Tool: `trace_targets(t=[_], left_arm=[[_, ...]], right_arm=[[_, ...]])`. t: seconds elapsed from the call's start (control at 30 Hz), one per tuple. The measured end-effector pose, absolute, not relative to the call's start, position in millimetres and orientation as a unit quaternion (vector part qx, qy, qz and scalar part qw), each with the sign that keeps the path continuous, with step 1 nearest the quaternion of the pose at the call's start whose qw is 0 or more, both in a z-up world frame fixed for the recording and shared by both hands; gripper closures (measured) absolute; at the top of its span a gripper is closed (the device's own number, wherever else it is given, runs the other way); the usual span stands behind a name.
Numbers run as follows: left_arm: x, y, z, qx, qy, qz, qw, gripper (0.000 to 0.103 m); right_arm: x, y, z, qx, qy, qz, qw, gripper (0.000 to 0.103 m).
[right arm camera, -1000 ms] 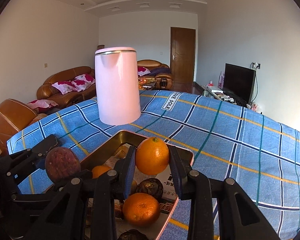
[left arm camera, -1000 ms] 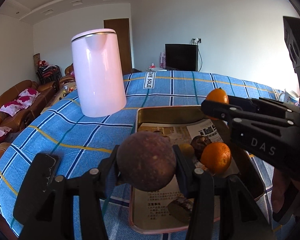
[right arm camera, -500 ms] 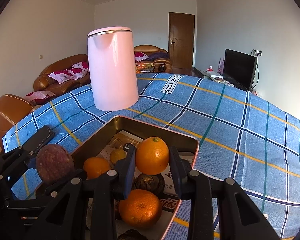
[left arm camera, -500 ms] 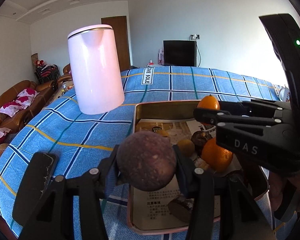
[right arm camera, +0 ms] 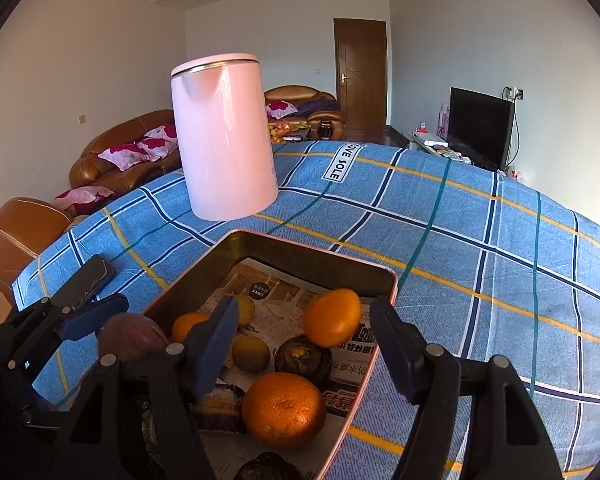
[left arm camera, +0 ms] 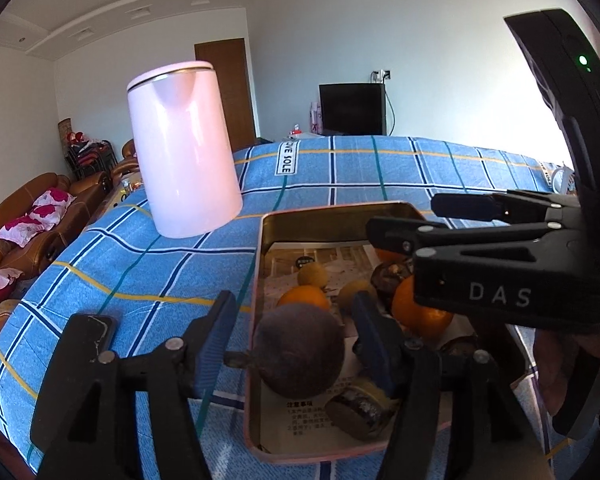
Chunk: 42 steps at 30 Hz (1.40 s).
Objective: Organize fruits
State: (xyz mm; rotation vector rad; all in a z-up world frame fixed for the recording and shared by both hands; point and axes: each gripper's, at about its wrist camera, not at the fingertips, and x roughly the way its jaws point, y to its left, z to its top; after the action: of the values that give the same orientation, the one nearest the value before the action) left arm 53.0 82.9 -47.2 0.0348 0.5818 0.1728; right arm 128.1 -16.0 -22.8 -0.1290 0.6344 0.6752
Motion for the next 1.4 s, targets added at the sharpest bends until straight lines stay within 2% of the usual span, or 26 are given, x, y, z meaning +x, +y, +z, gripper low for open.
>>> trace_targets(t=[0.03, 0.1, 0.47, 0.73, 1.4], left_arm=[[50, 82, -45, 0.018, 0.279, 0.091, 0.956, 0.008], [46, 80, -42, 0.020, 0.266, 0.095, 0.959, 0.003], [36, 89, -40, 0.003, 0.259, 0.100, 0.961, 0.003], [24, 88, -33, -0.010, 0.244, 0.097, 0.965, 0.003], [0, 53, -13, -0.012, 0.213, 0.058, 0.975, 0.002]], right_arm=[[126, -18, -21, -0.062, 0.301, 0.325, 0.894, 0.034], [122, -21, -16, -0.059, 0.293, 0.319, 0.899, 0.034], [101, -45, 0, -0.033, 0.261, 0.304, 0.916, 0.033], [79, -75, 6, -0.009, 0.251, 0.297, 0.921, 0.028], [18, -128, 11, -0.008, 0.213, 0.266, 0.940, 0.024]])
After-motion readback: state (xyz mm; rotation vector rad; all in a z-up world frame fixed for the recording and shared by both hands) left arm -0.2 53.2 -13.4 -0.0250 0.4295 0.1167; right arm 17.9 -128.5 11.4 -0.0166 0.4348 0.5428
